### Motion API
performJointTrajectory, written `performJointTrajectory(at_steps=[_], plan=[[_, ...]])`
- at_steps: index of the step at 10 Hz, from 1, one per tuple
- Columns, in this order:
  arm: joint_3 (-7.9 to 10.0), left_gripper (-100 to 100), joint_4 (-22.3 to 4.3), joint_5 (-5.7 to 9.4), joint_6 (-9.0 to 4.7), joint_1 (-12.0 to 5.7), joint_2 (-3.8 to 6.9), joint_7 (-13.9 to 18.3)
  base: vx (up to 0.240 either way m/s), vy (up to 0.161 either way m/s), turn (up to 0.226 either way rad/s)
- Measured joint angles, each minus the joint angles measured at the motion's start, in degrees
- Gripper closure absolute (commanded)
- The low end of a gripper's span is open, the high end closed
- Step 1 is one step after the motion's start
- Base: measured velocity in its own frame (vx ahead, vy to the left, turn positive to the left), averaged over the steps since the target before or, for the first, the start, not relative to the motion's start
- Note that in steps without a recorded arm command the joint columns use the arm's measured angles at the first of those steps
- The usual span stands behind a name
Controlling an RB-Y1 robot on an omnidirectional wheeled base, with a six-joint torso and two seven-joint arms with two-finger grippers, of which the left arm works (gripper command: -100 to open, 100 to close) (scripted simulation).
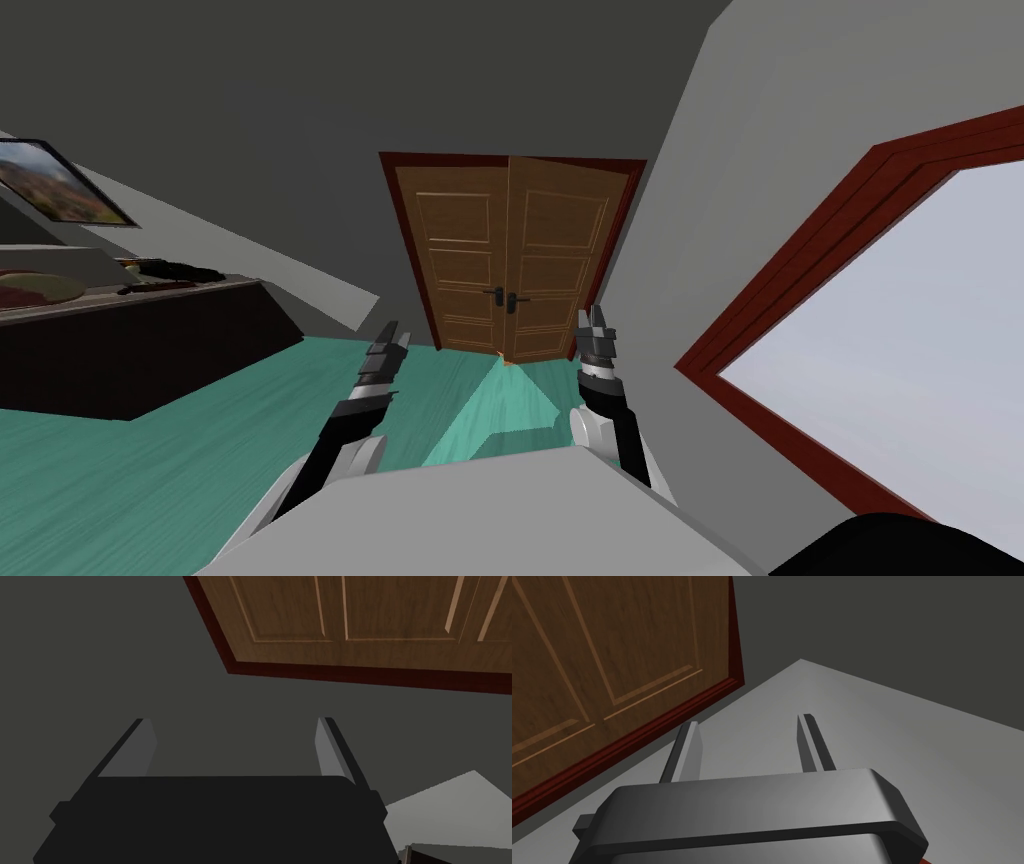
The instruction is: Pull the door open
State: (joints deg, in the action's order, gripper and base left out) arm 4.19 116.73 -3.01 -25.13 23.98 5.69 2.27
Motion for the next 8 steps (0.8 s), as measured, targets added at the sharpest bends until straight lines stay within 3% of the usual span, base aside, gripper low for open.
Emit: performJointTrajectory(at_steps=[1,8], plan=[[0.03,-100,-1.90,0.22,-0.15,-0.75,0.35,0.24,0.145,-0.031,-0.064],[0.29,-100,-9.78,1.62,2.12,-4.86,2.55,1.85,0.120,-0.030,-0.050]])
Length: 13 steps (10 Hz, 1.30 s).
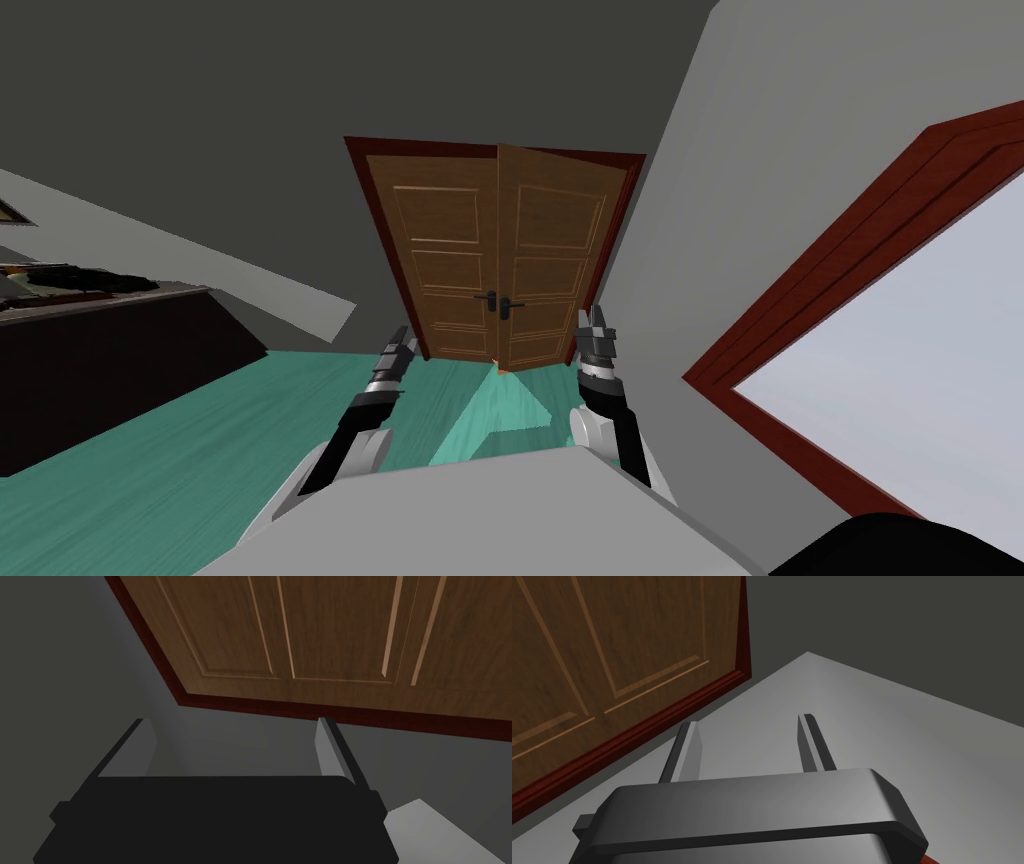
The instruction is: Pull the door open
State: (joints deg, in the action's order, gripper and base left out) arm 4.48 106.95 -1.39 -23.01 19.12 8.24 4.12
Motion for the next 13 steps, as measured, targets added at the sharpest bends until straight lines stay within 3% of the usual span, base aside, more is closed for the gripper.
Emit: performJointTrajectory(at_steps=[2,7,13], plan=[[0.20,-100,-3.22,0.42,-0.35,-1.38,0.65,0.45,0.089,-0.015,-0.050],[0.34,-100,-8.34,1.31,0.95,-4.01,1.90,1.45,0.104,-0.024,-0.049],[0.60,-100,-15.66,2.45,1.59,-7.55,3.52,2.78,0.101,-0.021,-0.052]])
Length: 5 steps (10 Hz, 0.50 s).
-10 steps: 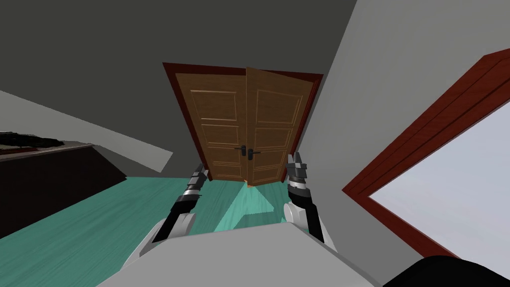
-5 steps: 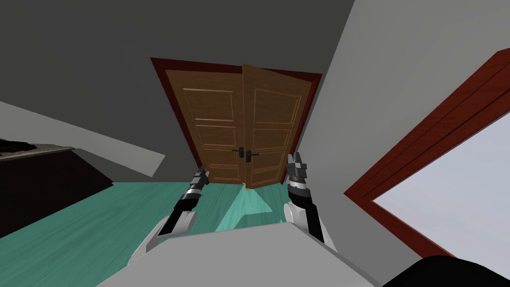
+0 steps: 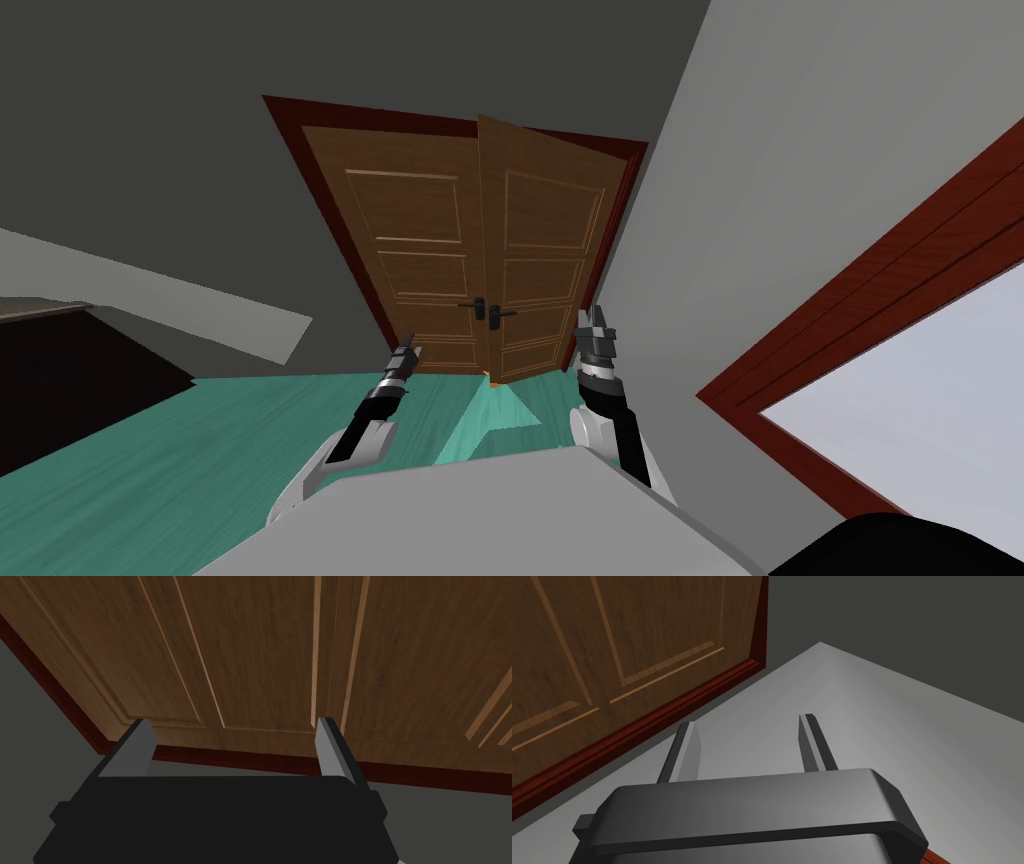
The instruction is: Pull the door open
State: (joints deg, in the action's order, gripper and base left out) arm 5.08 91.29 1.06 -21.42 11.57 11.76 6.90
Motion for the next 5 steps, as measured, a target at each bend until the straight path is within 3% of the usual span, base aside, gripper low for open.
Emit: performJointTrajectory(at_steps=[3,5], plan=[[0.09,-100,-3.79,0.71,0.76,-1.86,0.97,0.85,0.144,-0.026,-0.066],[0.14,-100,-6.27,1.06,1.05,-3.23,1.44,1.28,0.081,-0.026,-0.040]])
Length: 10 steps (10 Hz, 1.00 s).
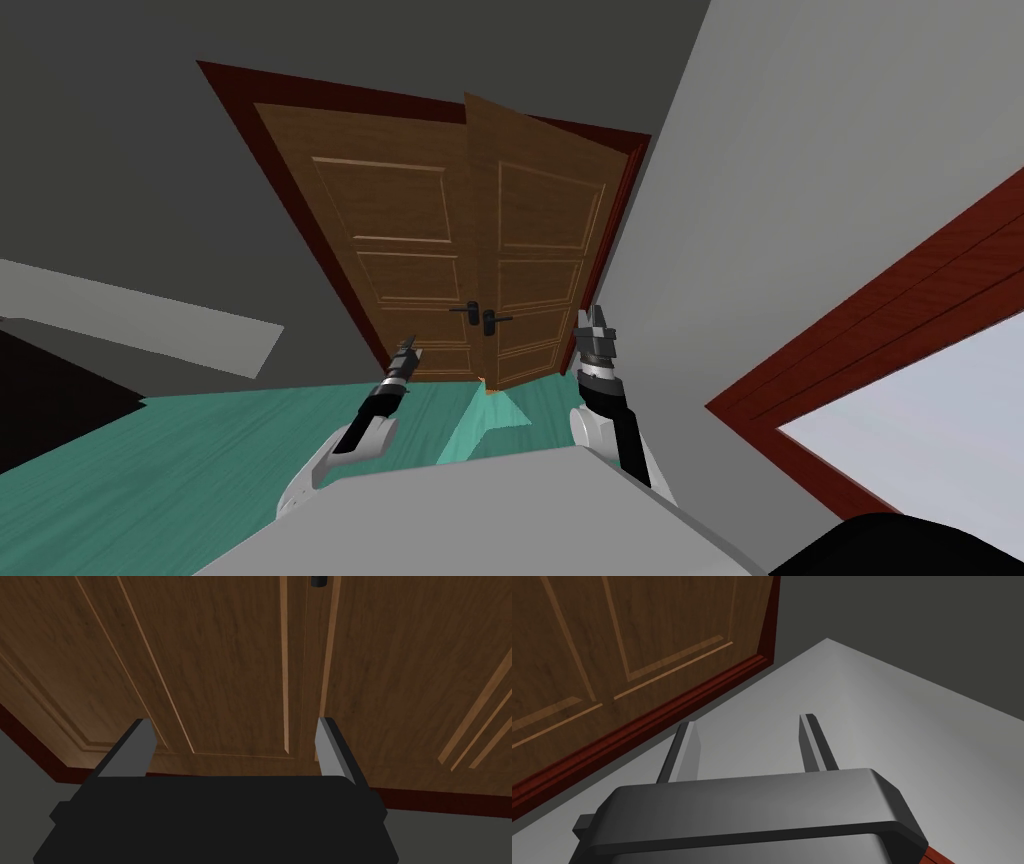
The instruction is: Pull the door open
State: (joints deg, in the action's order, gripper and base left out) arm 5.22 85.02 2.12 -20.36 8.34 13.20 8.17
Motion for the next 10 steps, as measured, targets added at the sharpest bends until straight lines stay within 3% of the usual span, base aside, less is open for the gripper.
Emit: performJointTrajectory(at_steps=[3,6,10], plan=[[0.01,-100,-3.10,0.51,0.16,-1.44,0.75,0.65,0.114,-0.017,-0.077],[-0.06,-100,-7.66,1.32,1.10,-4.06,1.84,1.69,0.189,-0.056,-0.076],[-0.38,-100,-11.97,1.84,1.49,-6.37,2.10,2.24,0.152,-0.019,-0.078]])
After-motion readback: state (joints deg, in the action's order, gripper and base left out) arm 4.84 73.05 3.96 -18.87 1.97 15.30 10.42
